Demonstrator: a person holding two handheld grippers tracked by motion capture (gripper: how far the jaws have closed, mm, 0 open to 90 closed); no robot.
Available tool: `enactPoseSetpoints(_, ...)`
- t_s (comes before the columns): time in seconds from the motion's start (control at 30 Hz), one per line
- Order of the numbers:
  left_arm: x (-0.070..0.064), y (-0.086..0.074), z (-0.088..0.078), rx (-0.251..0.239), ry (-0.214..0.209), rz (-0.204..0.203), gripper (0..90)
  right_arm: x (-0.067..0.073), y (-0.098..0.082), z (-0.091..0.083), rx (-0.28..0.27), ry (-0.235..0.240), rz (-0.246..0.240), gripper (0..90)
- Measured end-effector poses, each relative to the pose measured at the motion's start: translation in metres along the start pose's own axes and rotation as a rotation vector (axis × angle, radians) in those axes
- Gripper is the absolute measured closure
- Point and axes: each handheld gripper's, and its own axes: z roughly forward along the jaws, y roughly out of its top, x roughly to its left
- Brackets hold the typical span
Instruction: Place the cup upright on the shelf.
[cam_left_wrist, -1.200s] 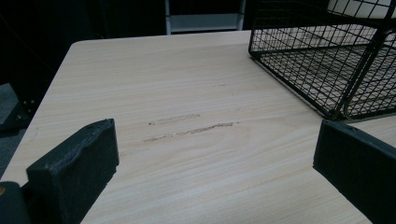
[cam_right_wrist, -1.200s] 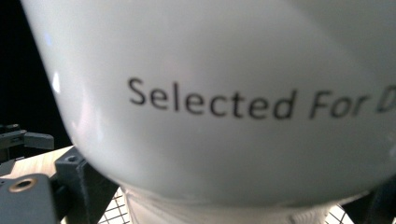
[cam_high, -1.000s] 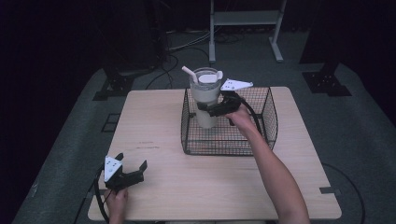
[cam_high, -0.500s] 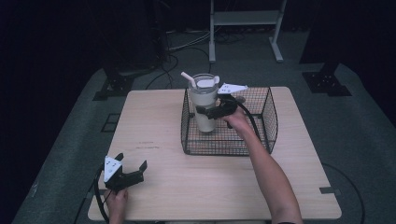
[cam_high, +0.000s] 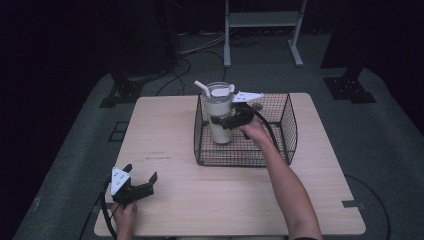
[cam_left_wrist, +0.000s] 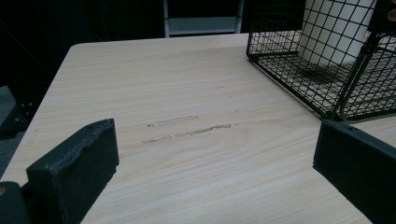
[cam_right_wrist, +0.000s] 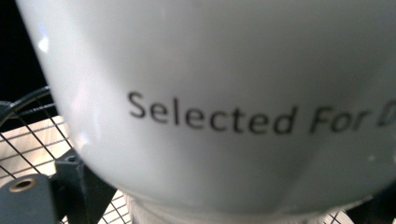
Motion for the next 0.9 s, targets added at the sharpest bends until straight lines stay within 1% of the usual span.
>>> enactPoseSetpoints(0.13,0.0,0.0,0.0,0.0,-0.001,0.0,0.0,0.0,-0.003,0.001,0.02,-0.001,0.002,7.4)
enactPoseSetpoints(0.37,0.0,0.0,0.0,-0.001,-0.002,-0.001,0.0,-0.001,-0.006,0.003,0.036,-0.006,-0.003,7.3)
enactPoseSetpoints(0.5,0.0,0.0,0.0,-0.001,-0.002,-0.001,0.0,-0.002,-0.008,0.004,0.062,-0.018,-0.014,7.3)
enactPoseSetpoints(0.63,0.0,0.0,0.0,0.0,-0.002,0.001,0.0,-0.001,-0.009,0.003,0.065,-0.014,-0.013,7.3)
enactPoseSetpoints(0.8,0.0,0.0,0.0,0.0,-0.002,0.001,0.0,0.0,-0.011,0.001,0.077,-0.005,-0.036,7.2)
enactPoseSetpoints(0.83,0.0,0.0,0.0,-0.001,-0.002,0.001,0.0,0.0,-0.011,0.001,0.09,-0.004,-0.045,7.2)
enactPoseSetpoints(0.9,-0.001,0.0,0.0,0.001,-0.001,0.003,0.0,0.0,-0.01,-0.001,0.098,0.003,-0.052,7.1)
